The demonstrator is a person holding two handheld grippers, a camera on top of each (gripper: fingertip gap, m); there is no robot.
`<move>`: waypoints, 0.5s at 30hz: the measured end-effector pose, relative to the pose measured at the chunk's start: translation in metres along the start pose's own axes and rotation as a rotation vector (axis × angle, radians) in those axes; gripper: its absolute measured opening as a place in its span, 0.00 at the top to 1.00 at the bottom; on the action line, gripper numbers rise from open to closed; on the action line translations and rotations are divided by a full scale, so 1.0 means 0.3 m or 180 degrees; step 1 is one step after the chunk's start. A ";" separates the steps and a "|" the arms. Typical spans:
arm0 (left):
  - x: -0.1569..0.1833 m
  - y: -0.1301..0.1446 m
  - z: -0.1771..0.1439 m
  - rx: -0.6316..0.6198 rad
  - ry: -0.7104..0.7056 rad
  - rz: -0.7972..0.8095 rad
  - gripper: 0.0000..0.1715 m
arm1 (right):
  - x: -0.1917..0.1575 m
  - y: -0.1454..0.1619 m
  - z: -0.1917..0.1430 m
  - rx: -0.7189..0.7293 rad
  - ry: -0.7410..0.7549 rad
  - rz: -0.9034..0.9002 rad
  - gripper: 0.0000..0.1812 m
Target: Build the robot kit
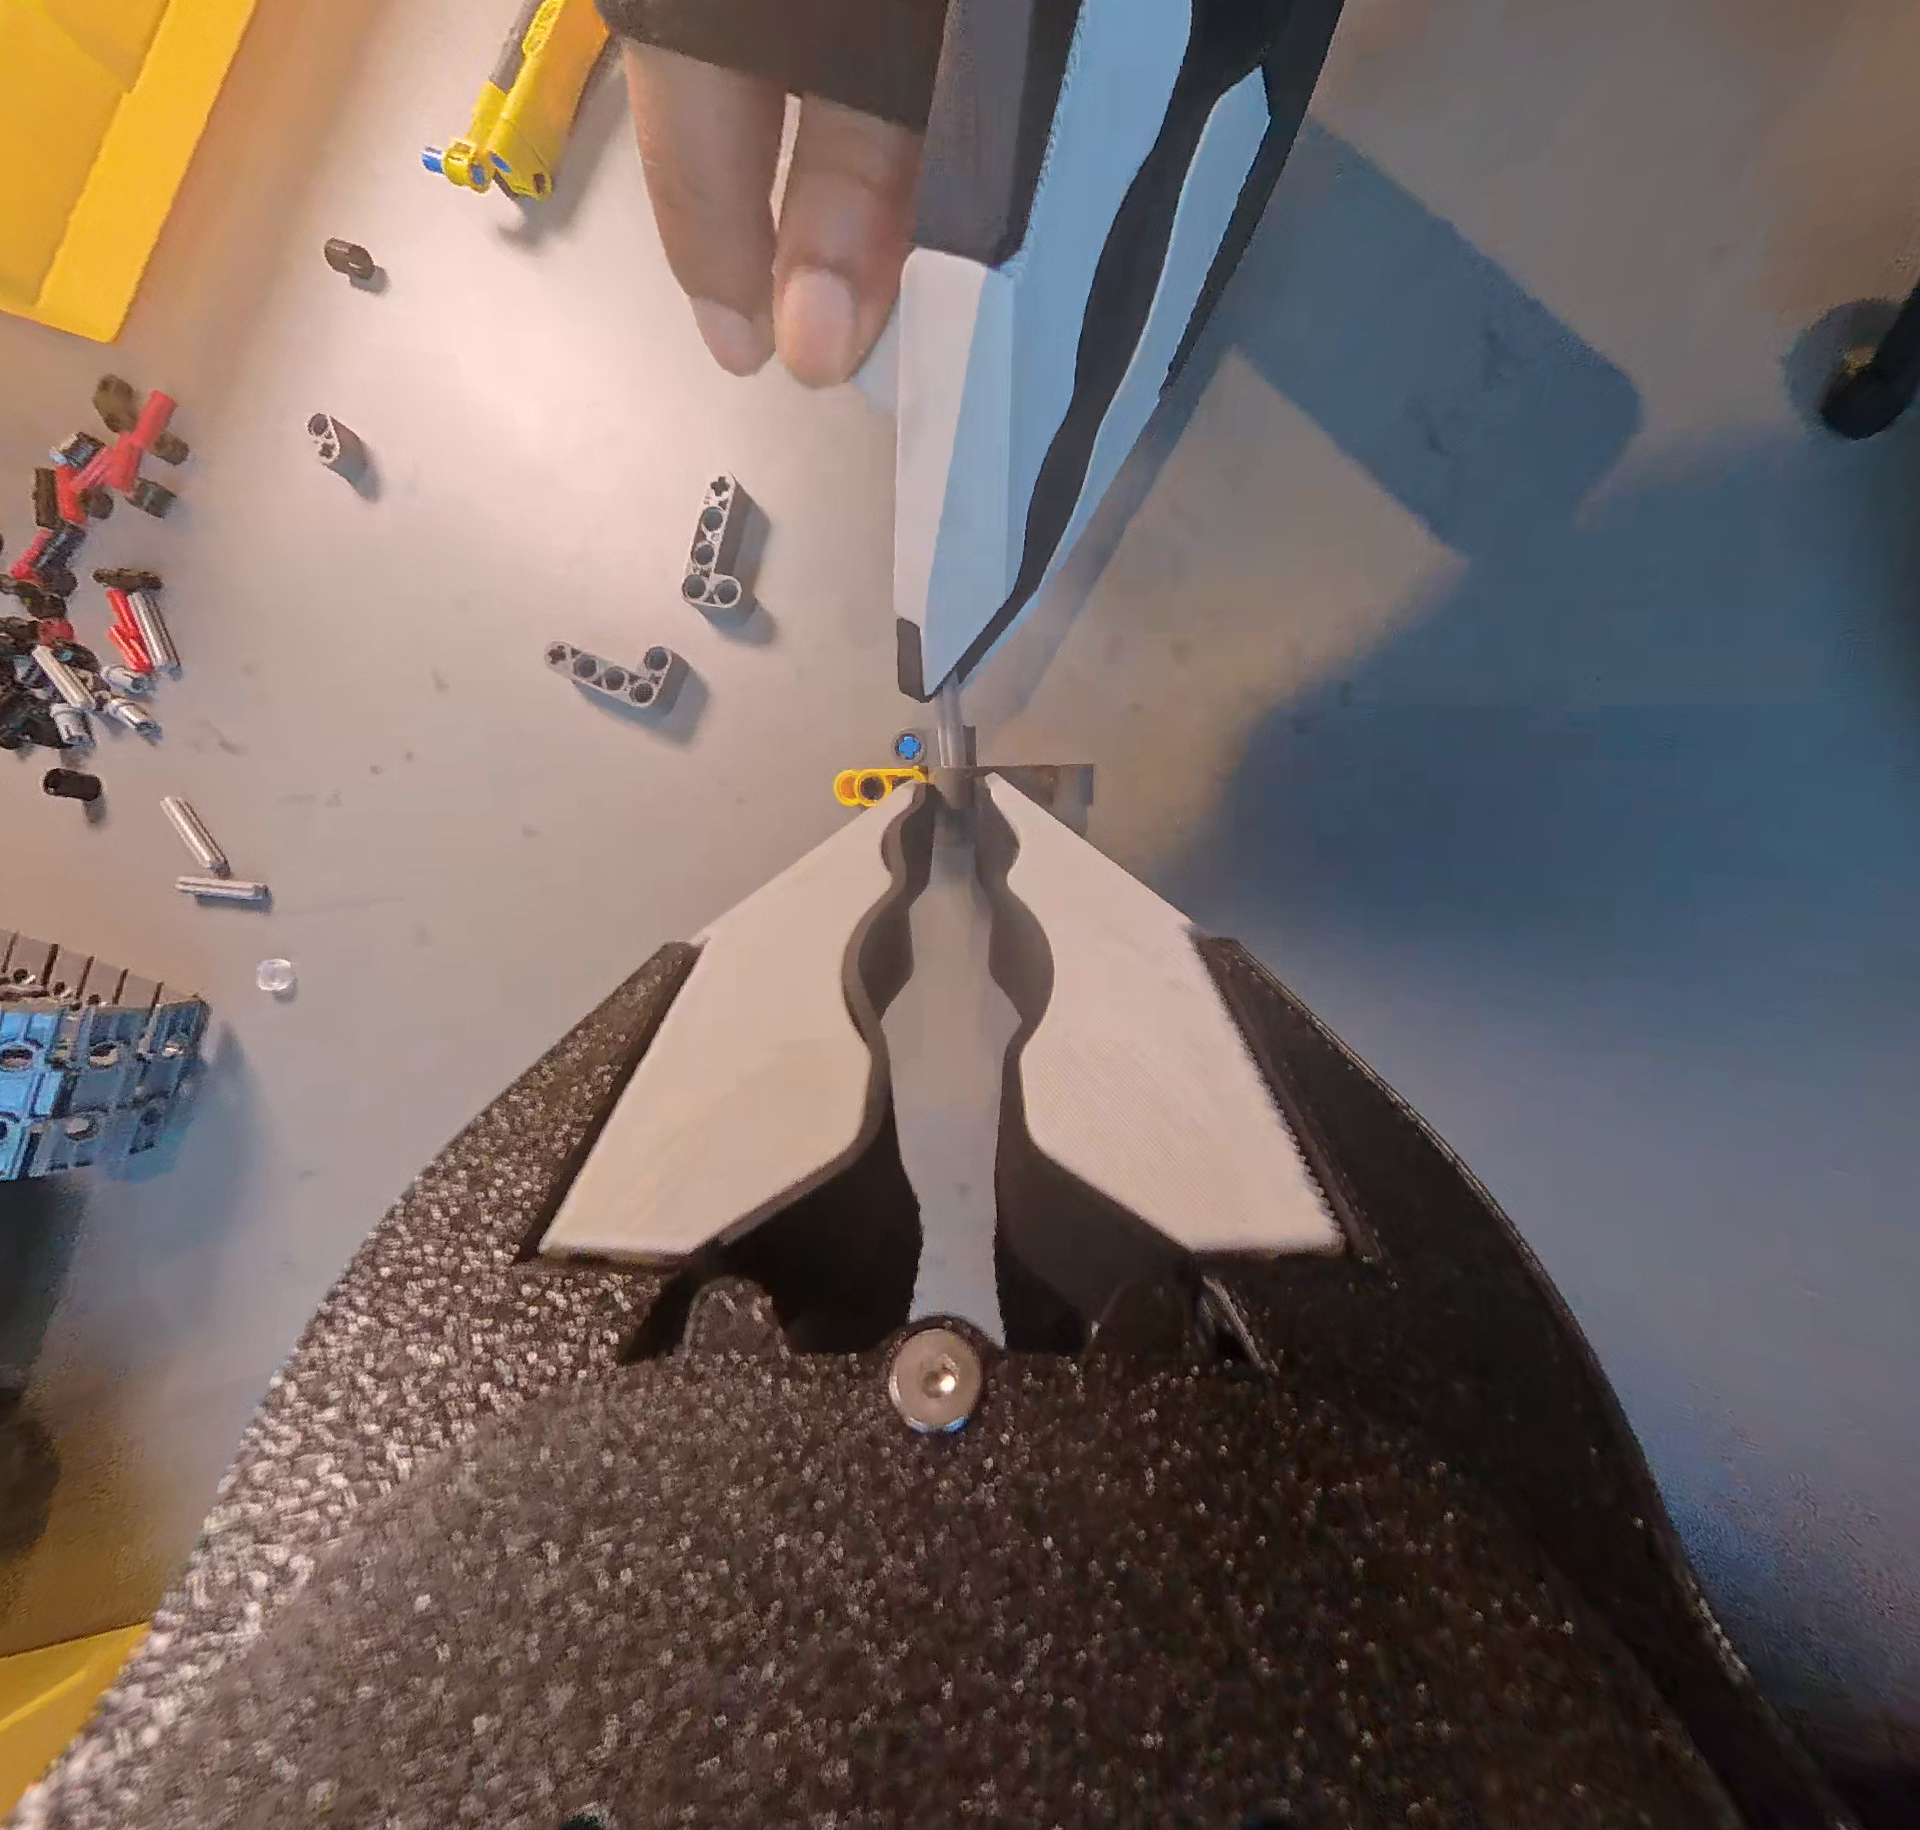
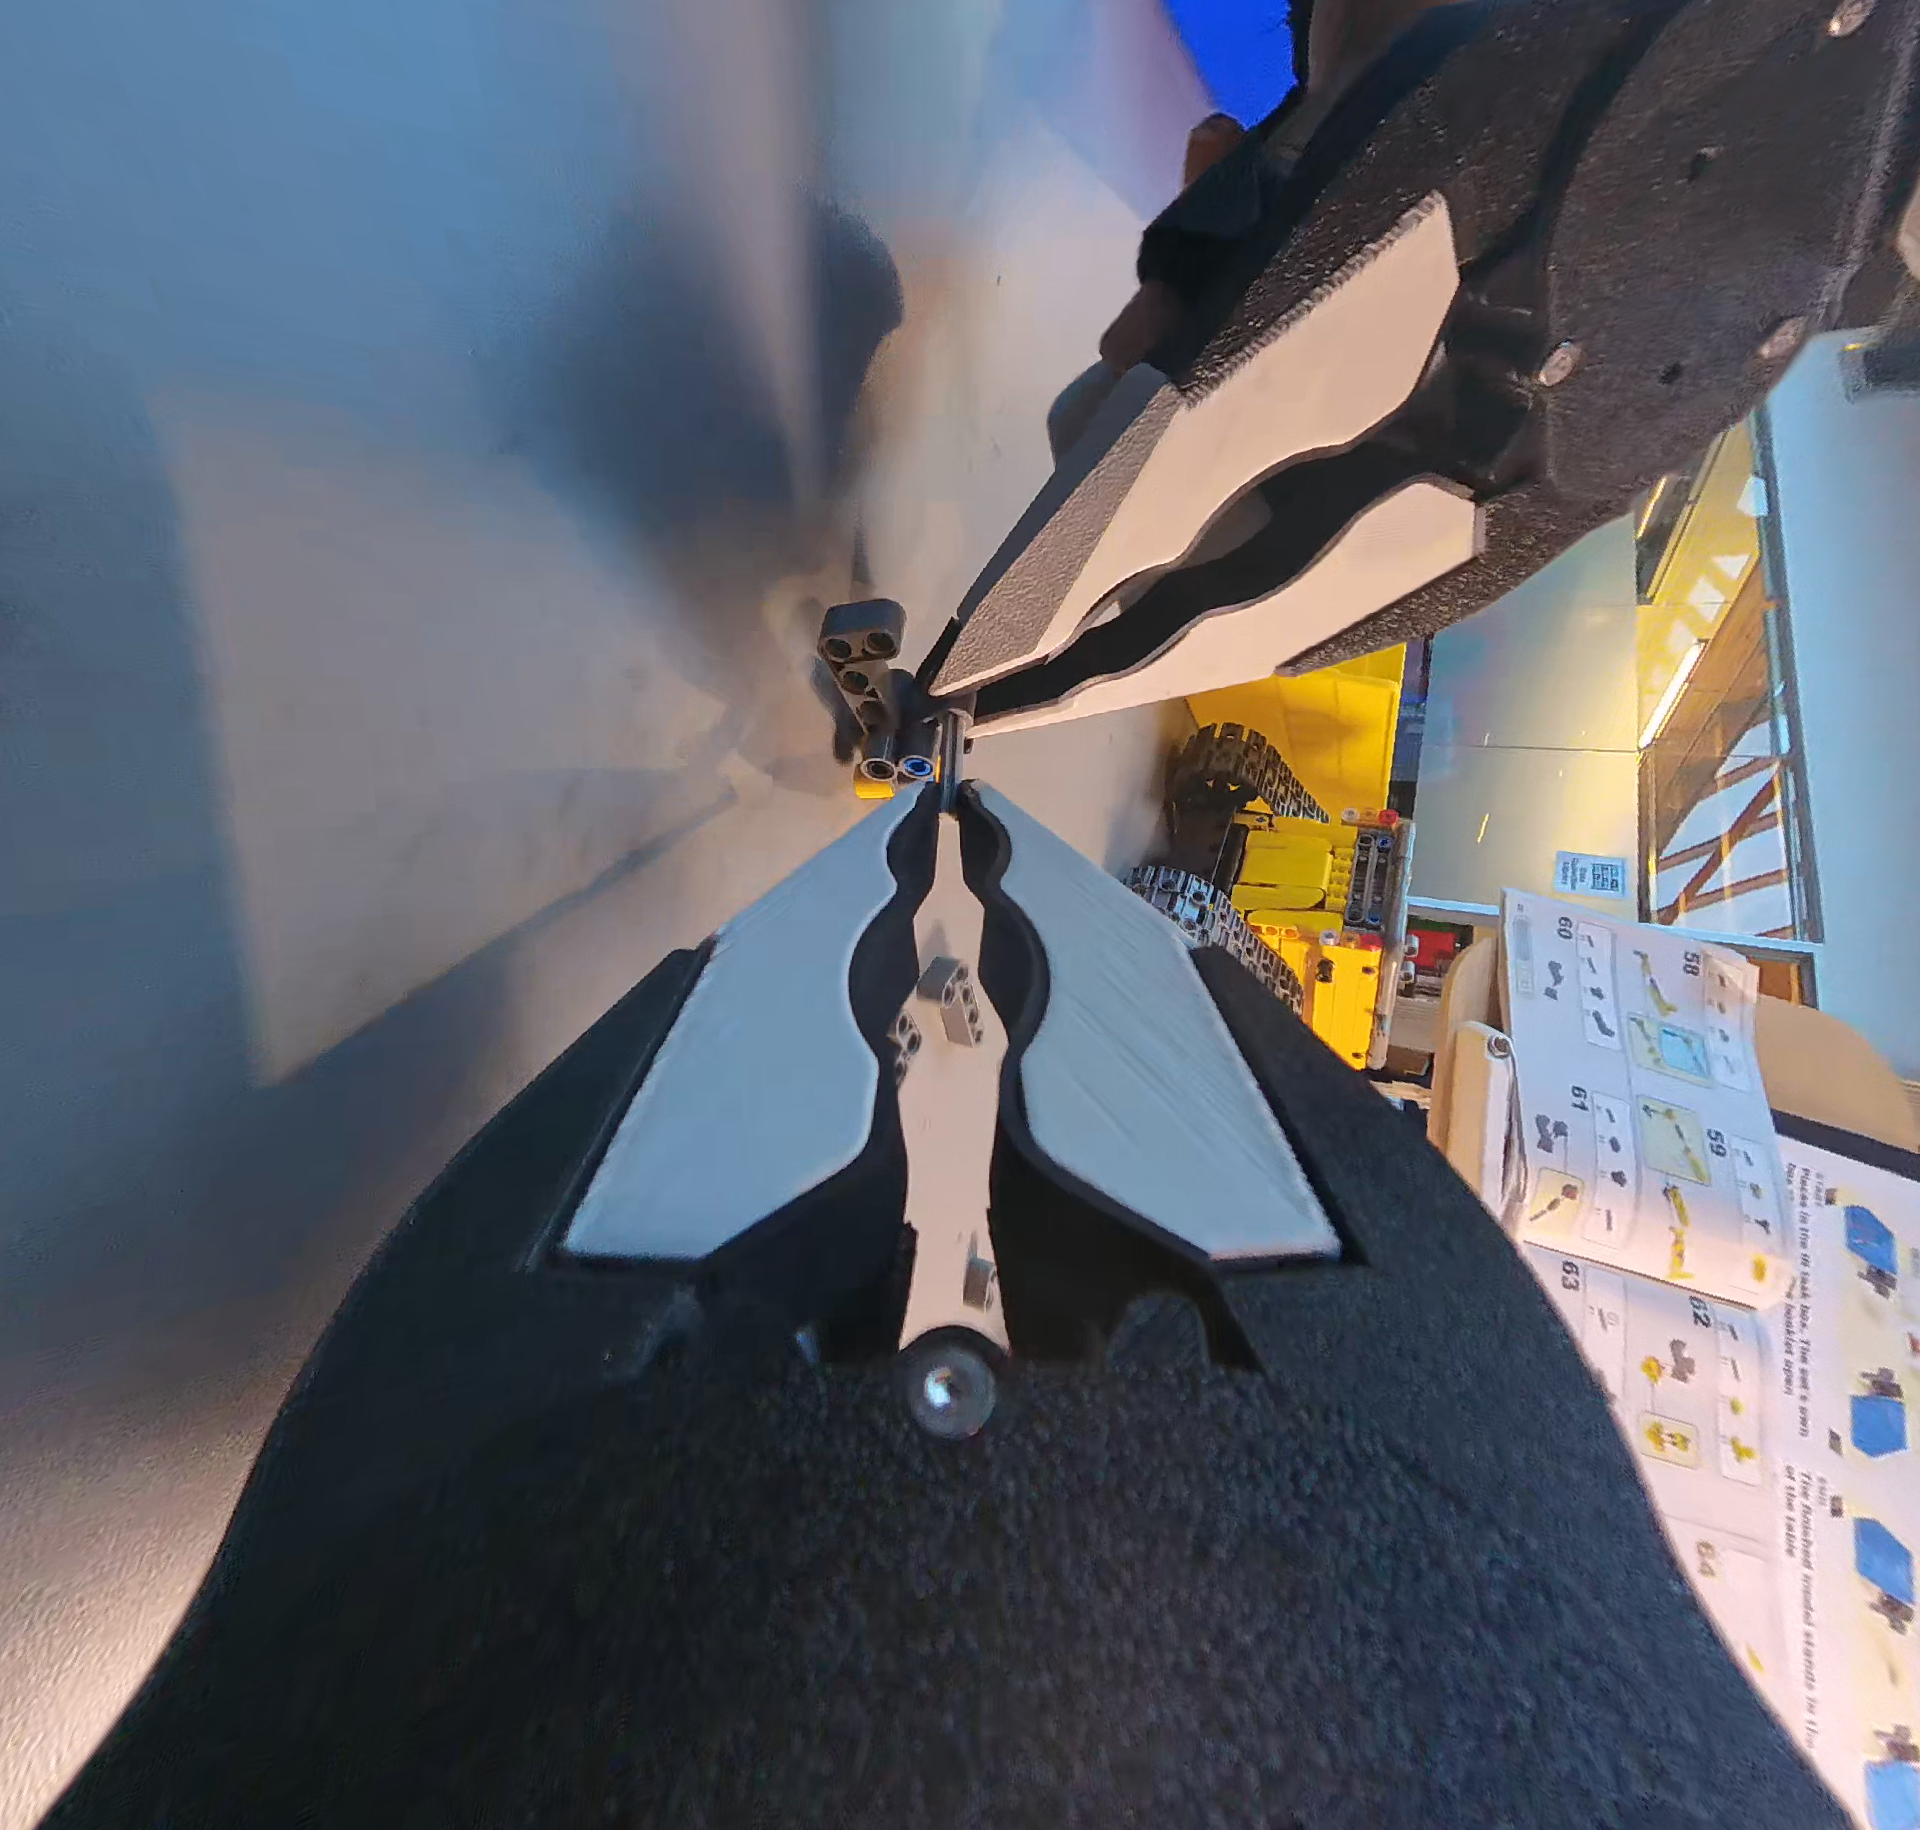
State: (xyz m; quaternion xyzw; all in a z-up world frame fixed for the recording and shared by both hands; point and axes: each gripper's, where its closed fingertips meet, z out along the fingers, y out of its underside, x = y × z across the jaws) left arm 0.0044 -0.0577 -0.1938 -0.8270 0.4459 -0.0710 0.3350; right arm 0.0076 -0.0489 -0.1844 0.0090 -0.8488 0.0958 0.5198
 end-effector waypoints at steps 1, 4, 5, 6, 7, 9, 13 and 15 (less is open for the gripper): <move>-0.001 -0.003 0.004 -0.0039 -0.0001 0.0013 0.97 | -0.003 0.002 -0.003 -0.0007 0.0010 -0.0012 0.98; 0.001 -0.011 0.016 -0.0099 0.0003 -0.0001 0.97 | -0.016 0.007 -0.012 -0.0028 0.0060 0.0028 0.98; 0.000 -0.014 0.019 -0.0097 -0.0006 -0.0018 0.97 | -0.019 0.011 -0.014 -0.0036 0.0090 0.0062 0.98; 0.000 -0.015 0.022 -0.0085 -0.0008 -0.0044 0.97 | -0.023 0.013 -0.015 -0.0040 0.0123 0.0091 0.98; 0.000 -0.017 0.024 -0.0068 -0.0001 -0.0069 0.97 | -0.025 0.013 -0.015 -0.0037 0.0165 0.0104 0.98; 0.001 -0.018 0.024 -0.0045 0.0011 -0.0081 0.97 | -0.026 0.010 -0.015 -0.0040 0.0218 0.0081 0.99; 0.004 -0.018 0.025 0.0000 -0.0008 -0.0087 0.97 | -0.029 0.004 -0.014 0.0003 0.0283 0.0097 0.99; 0.010 -0.021 0.027 0.0057 -0.0004 -0.0109 0.97 | -0.035 -0.006 -0.005 0.0039 0.0314 0.0091 0.98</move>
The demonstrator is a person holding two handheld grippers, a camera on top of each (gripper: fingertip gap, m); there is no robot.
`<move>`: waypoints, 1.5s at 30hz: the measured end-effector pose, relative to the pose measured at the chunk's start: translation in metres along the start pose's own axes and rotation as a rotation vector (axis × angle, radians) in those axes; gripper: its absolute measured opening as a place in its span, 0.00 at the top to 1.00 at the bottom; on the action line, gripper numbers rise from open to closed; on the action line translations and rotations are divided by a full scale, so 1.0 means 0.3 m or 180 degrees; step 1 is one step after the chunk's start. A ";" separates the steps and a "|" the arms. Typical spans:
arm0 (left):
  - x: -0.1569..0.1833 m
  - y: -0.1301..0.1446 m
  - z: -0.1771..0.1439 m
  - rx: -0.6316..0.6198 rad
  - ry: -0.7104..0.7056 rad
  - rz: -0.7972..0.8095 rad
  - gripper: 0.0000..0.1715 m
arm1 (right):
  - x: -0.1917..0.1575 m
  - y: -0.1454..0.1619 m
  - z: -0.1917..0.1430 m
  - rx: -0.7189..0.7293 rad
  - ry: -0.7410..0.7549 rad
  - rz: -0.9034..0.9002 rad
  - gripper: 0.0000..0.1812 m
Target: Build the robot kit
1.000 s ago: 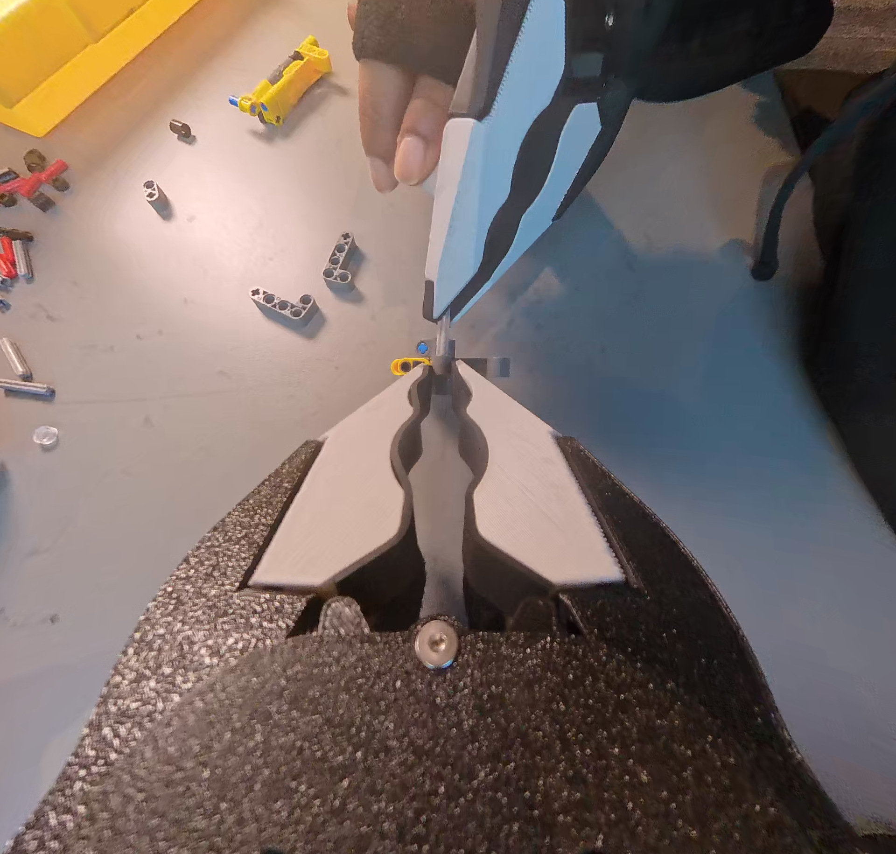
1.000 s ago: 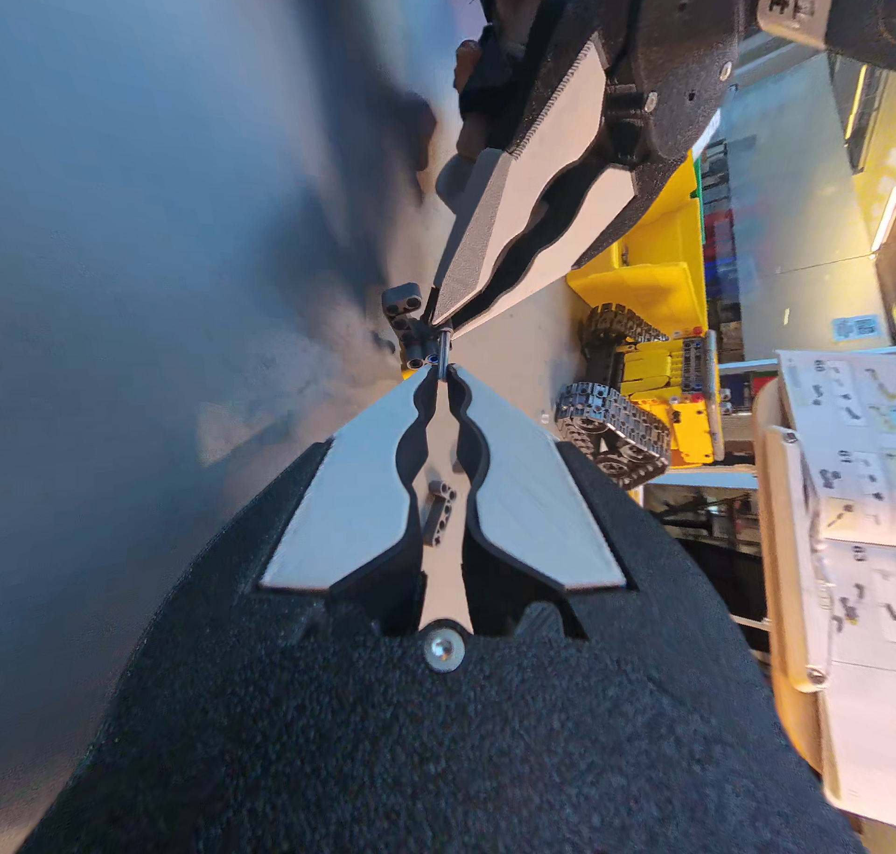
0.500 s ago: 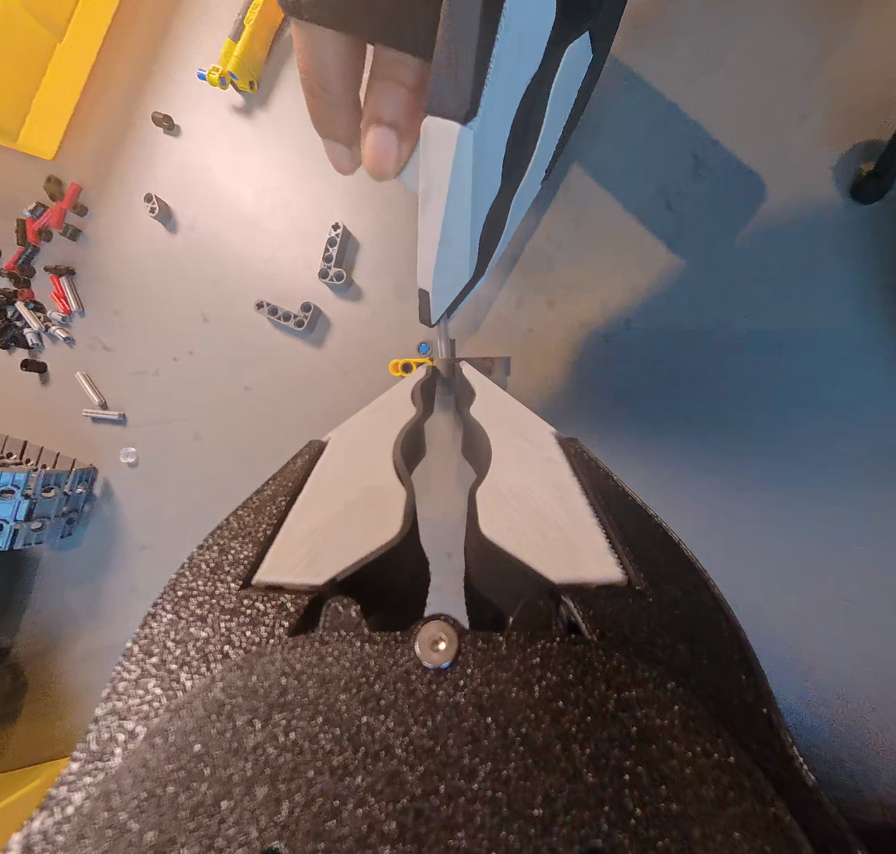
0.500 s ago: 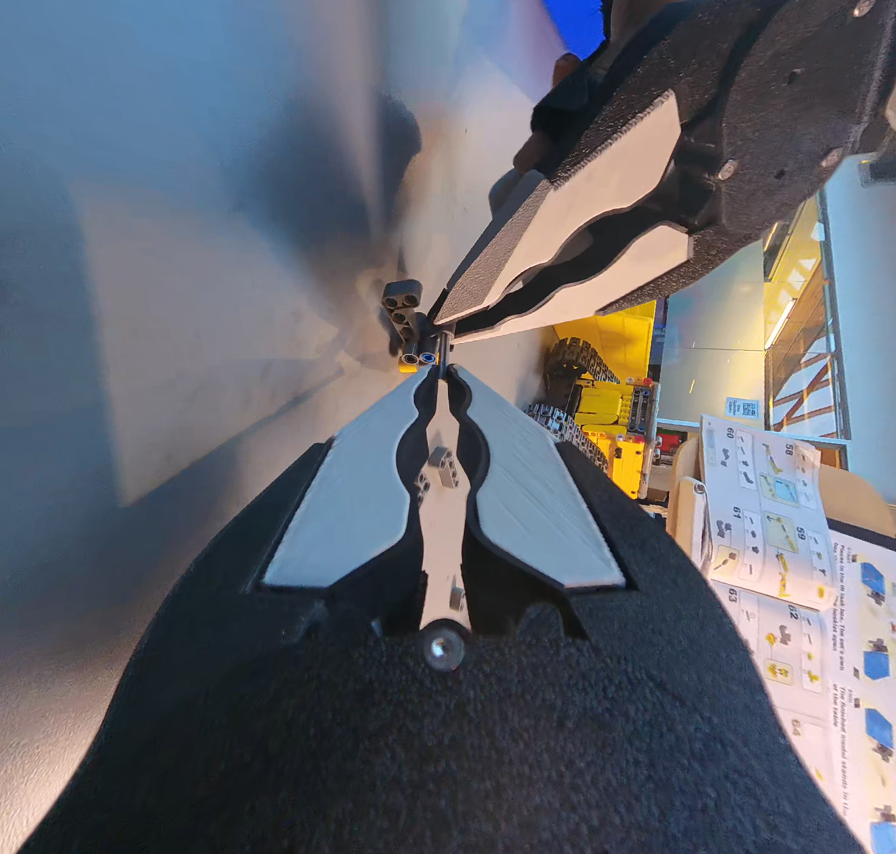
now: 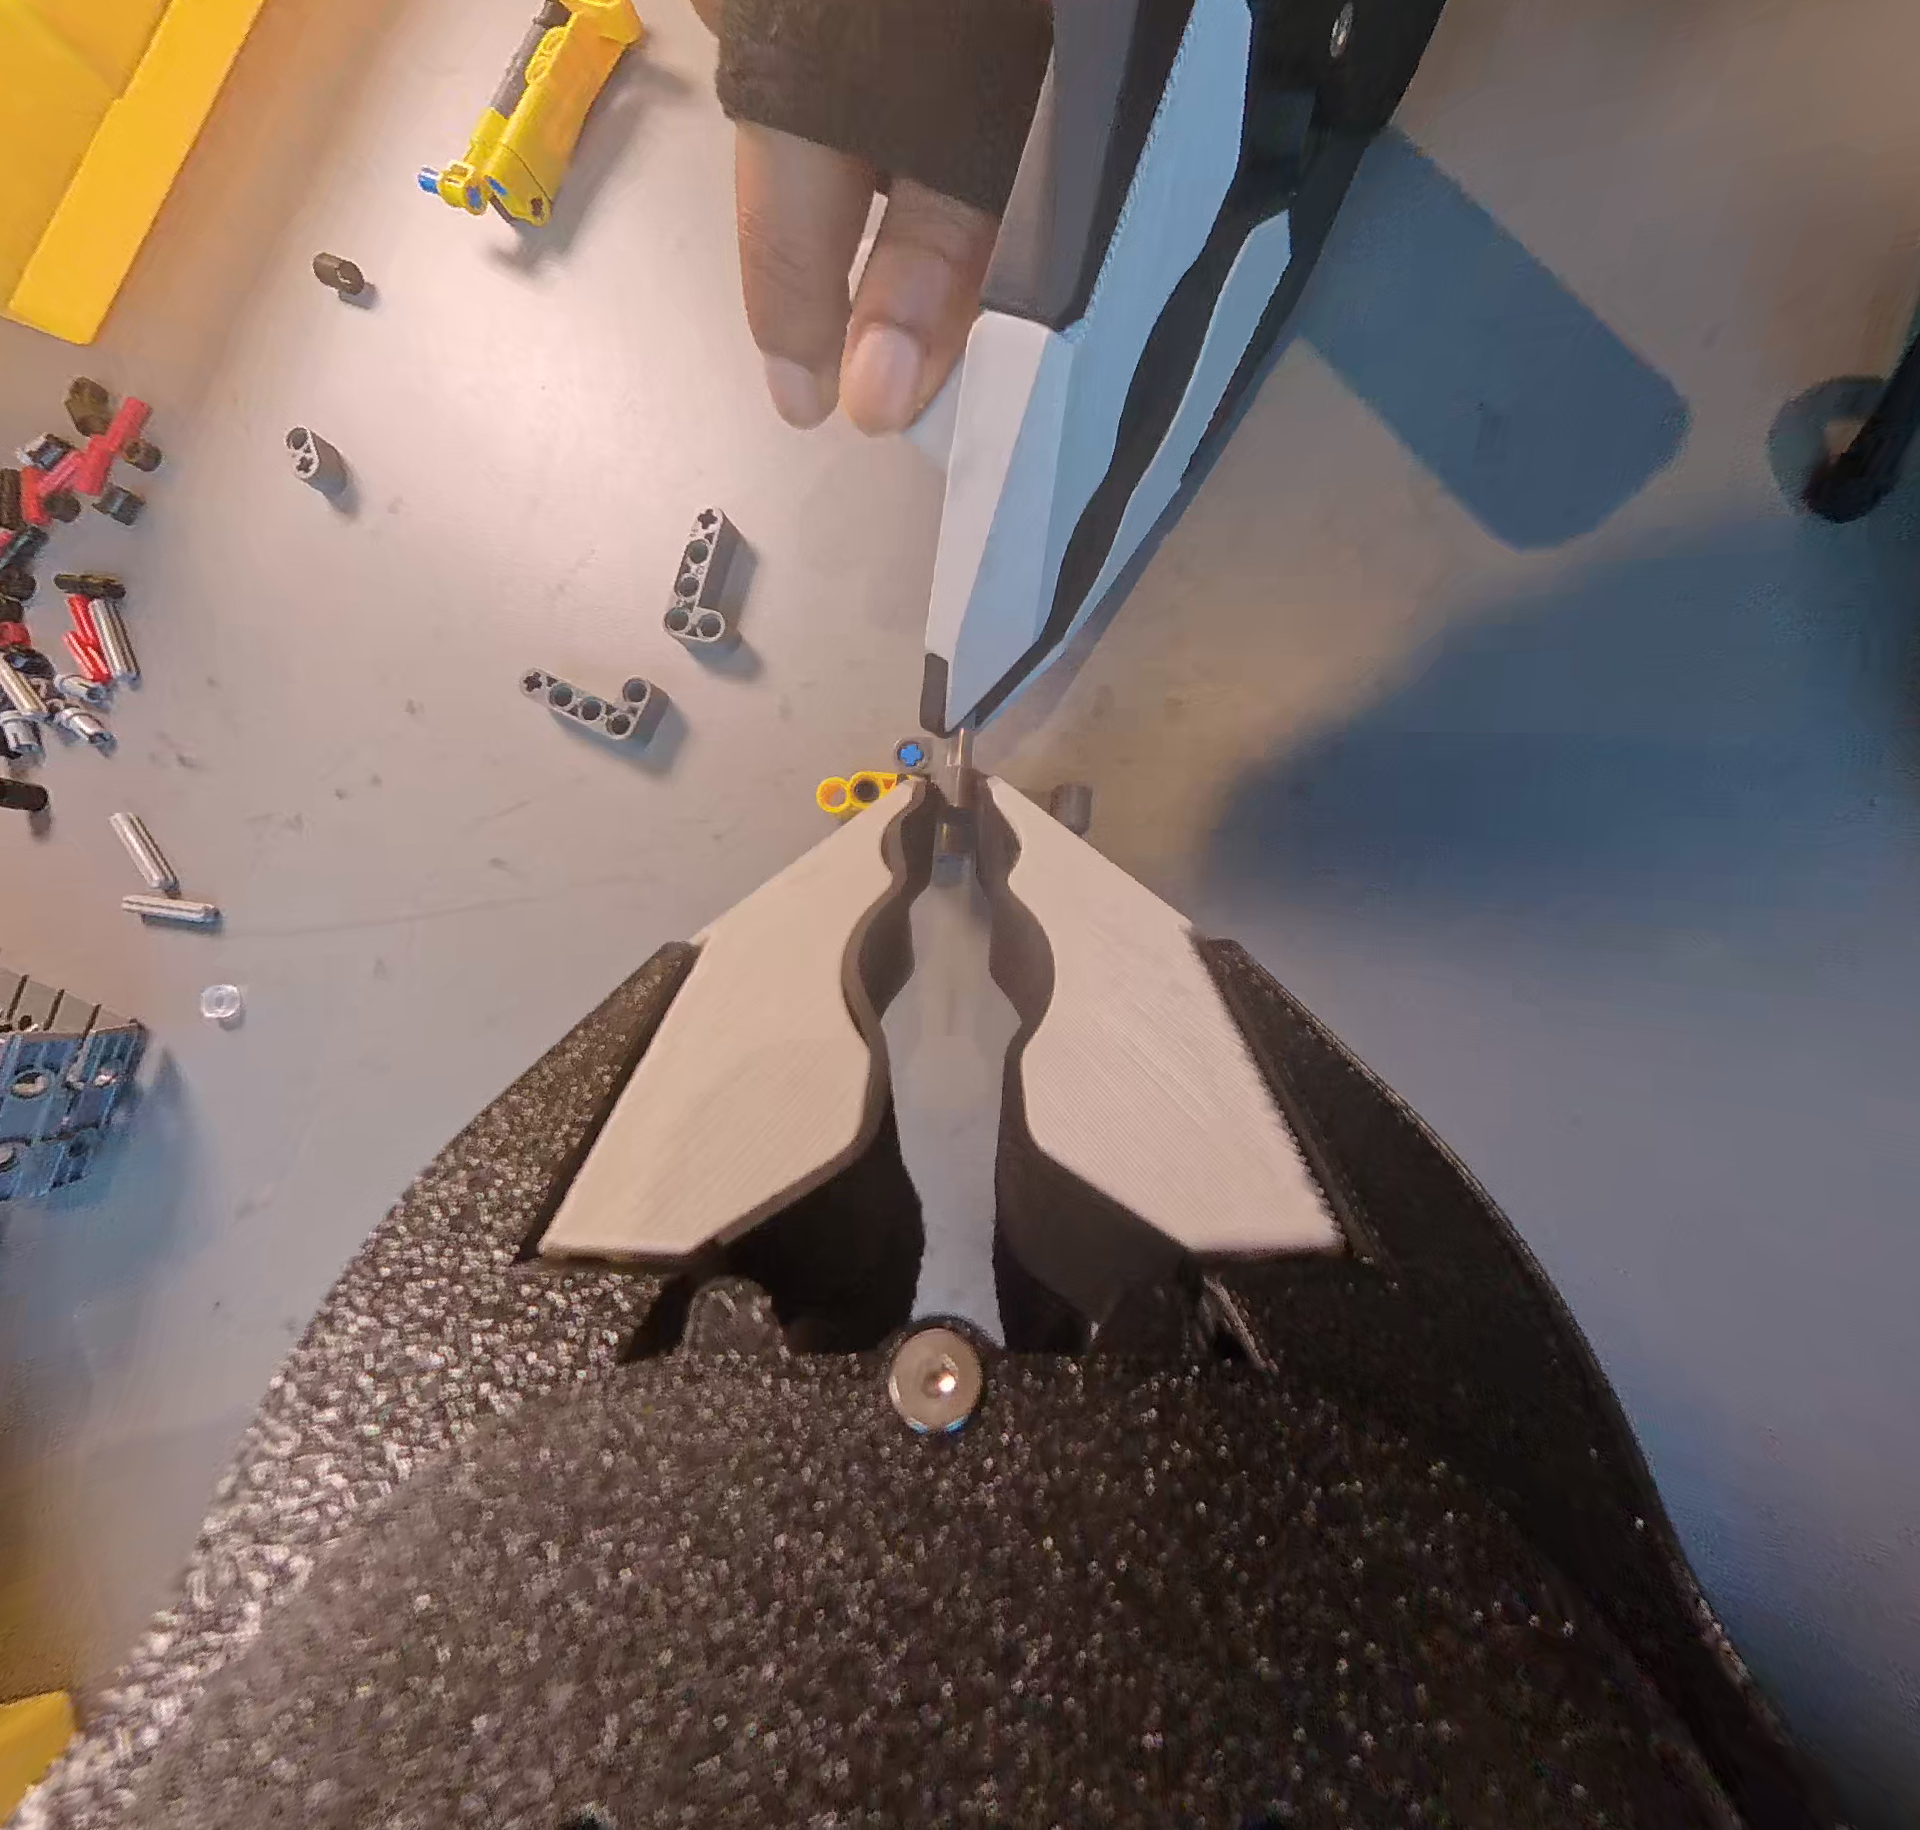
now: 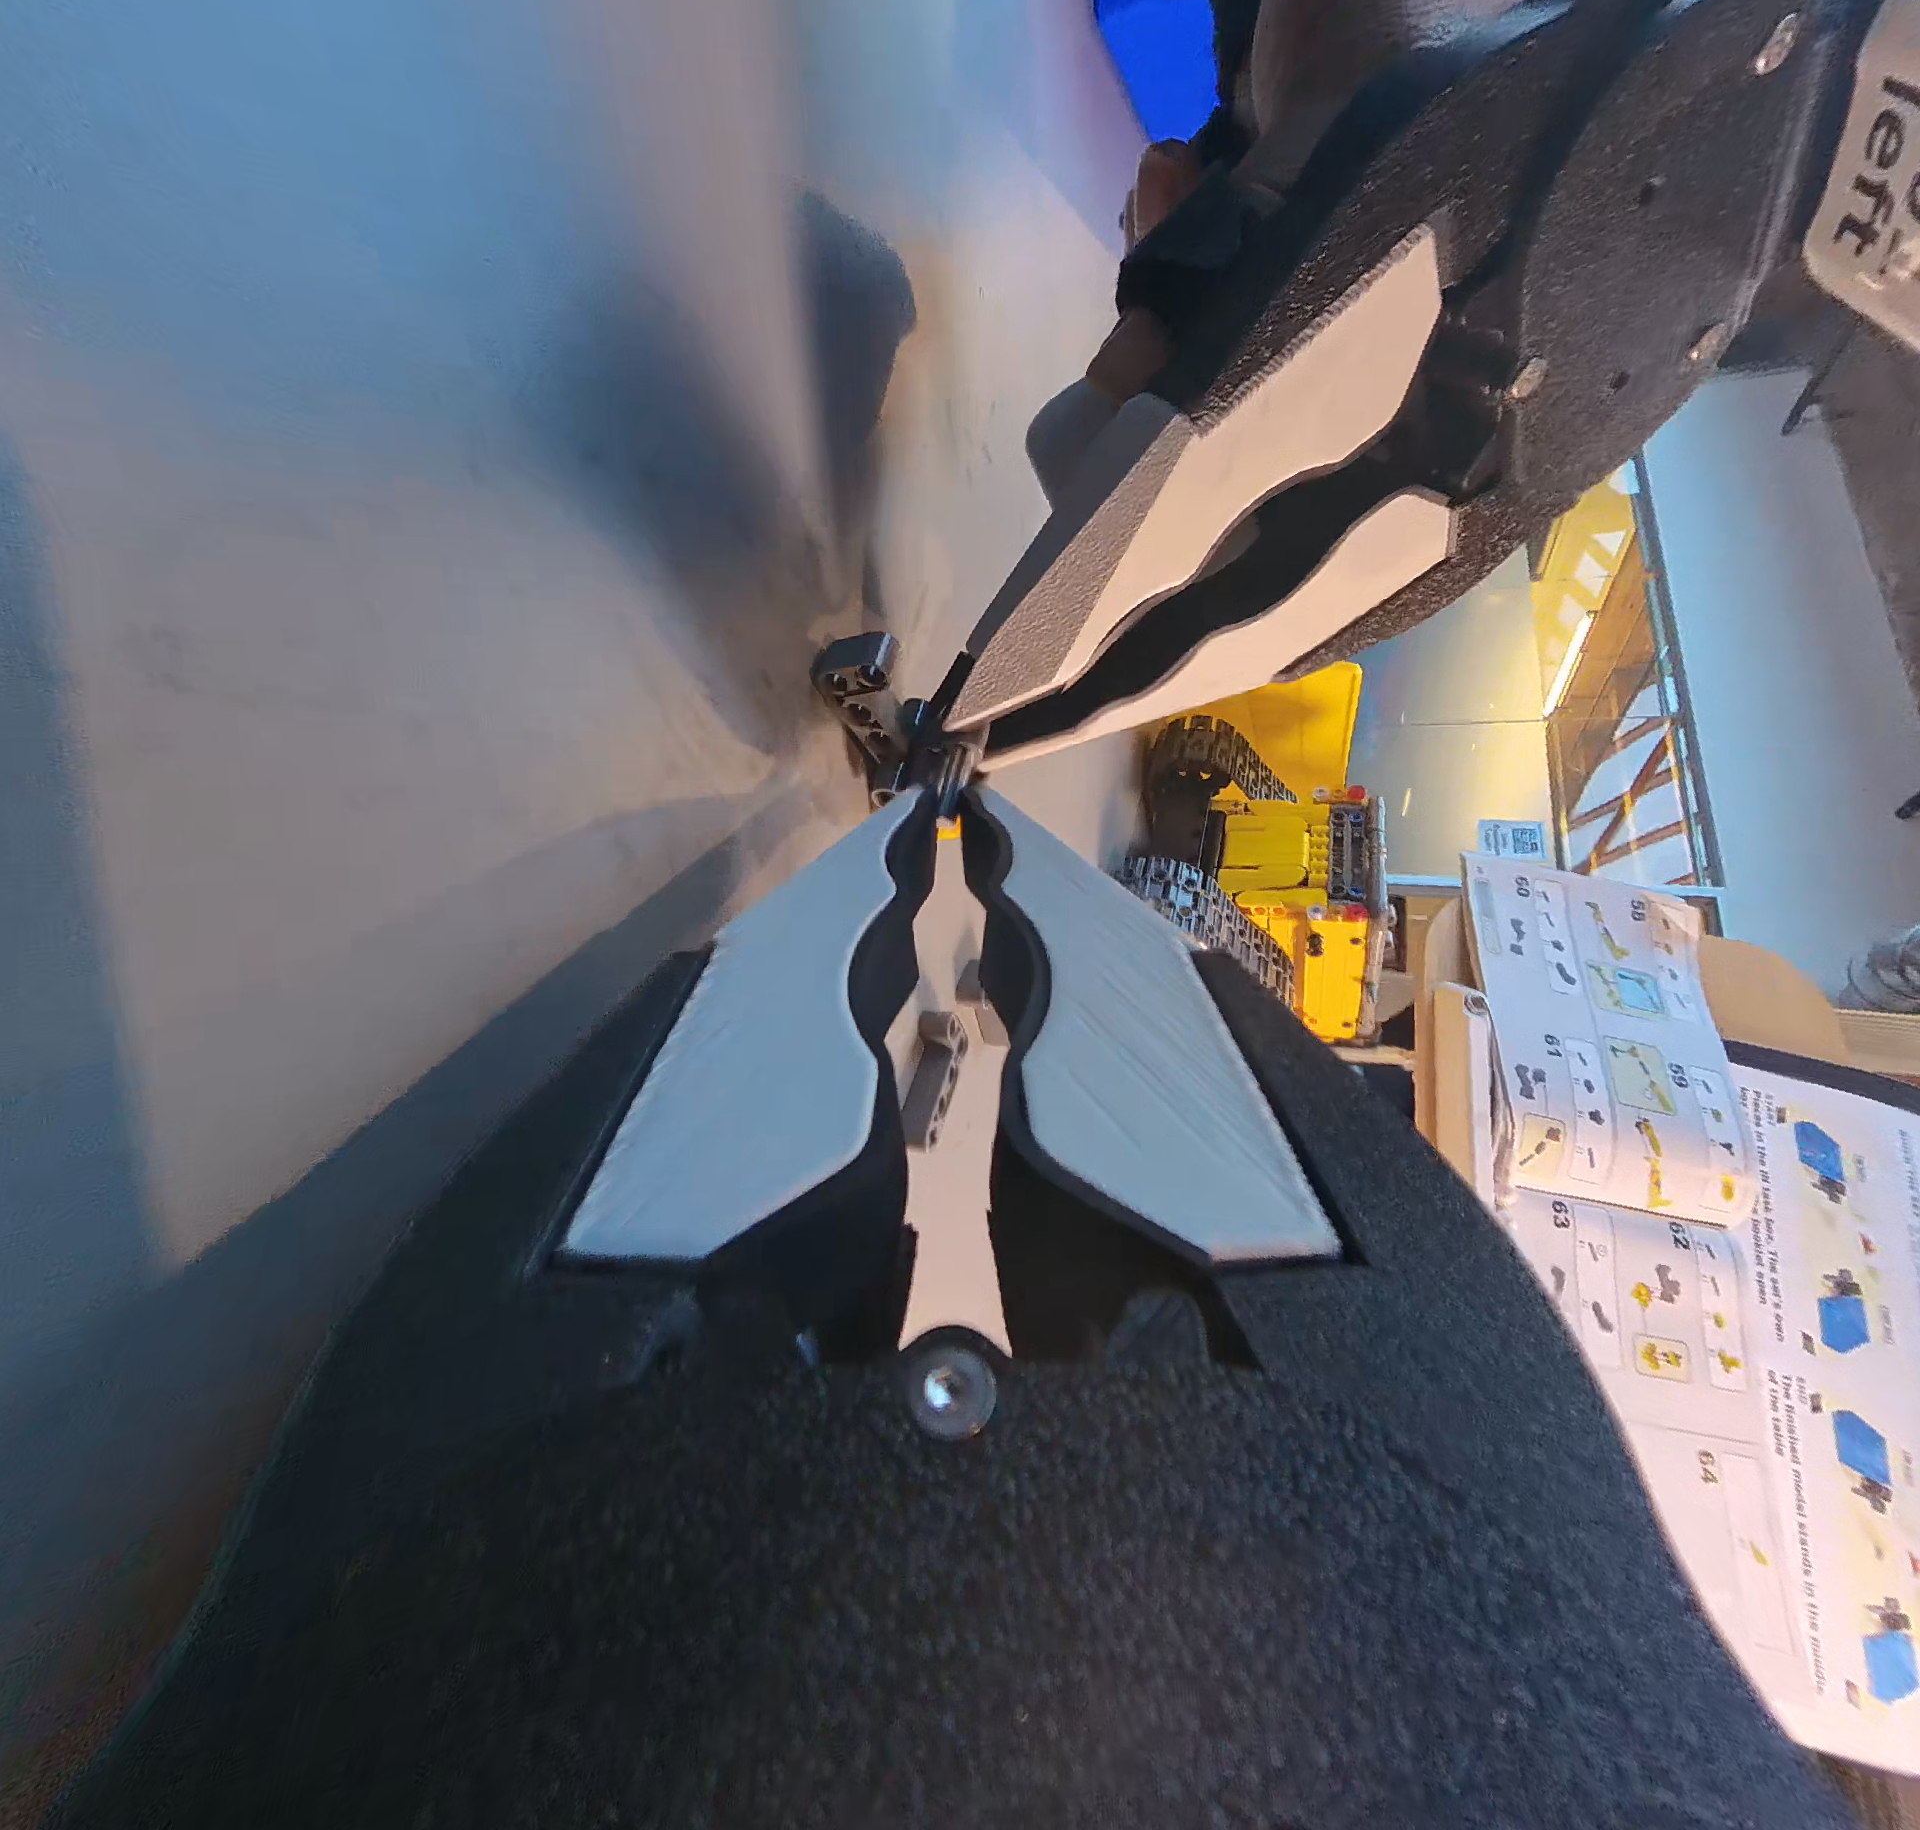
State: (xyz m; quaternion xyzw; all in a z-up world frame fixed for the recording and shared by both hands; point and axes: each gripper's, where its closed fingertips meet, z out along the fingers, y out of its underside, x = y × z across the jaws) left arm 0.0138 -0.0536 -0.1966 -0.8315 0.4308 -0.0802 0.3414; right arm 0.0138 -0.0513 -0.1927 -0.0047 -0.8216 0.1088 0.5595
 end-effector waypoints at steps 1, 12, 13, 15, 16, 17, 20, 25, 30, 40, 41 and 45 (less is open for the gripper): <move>0.001 0.000 0.000 0.0014 -0.0010 0.0005 0.97 | 0.001 0.000 0.002 0.0001 0.0010 -0.0024 0.98; -0.014 0.008 -0.003 0.0053 -0.0121 0.0024 0.97 | 0.009 0.012 0.018 -0.0030 0.0017 0.0136 0.98; -0.015 0.008 -0.003 0.0069 -0.0122 0.0010 0.97 | 0.010 0.012 0.019 -0.0031 0.0019 0.0140 0.98; -0.015 0.010 -0.004 0.0087 -0.0131 0.0001 0.97 | 0.011 0.011 0.021 -0.0027 -0.0001 0.0161 0.98; -0.015 0.010 -0.004 0.0087 -0.0136 0.0010 0.97 | 0.011 0.011 0.022 -0.0014 -0.0017 0.0171 0.98; -0.015 0.010 -0.004 0.0087 -0.0139 0.0019 0.97 | 0.010 0.010 0.022 0.0000 -0.0029 0.0186 0.98; -0.014 0.010 -0.004 0.0122 -0.0130 0.0022 0.97 | 0.010 0.008 0.021 0.0032 -0.0051 0.0213 0.98; -0.017 0.012 -0.005 0.0169 -0.0122 -0.0020 0.96 | 0.012 0.019 0.021 0.0095 -0.0187 0.0598 0.98; -0.009 0.005 0.001 0.0190 -0.0199 0.0034 0.96 | 0.007 0.001 -0.012 0.0275 -0.0593 0.1276 0.89; -0.008 0.005 0.001 0.0325 -0.0273 0.0075 0.96 | 0.007 0.013 -0.017 0.0272 -0.0769 0.1935 0.98; -0.009 0.004 0.002 0.0332 -0.0277 0.0076 0.96 | 0.006 0.014 -0.016 0.0271 -0.0784 0.1968 0.98; -0.010 0.003 0.002 0.0375 -0.0279 0.0068 0.96 | 0.008 0.017 -0.015 0.0263 -0.0807 0.2052 0.98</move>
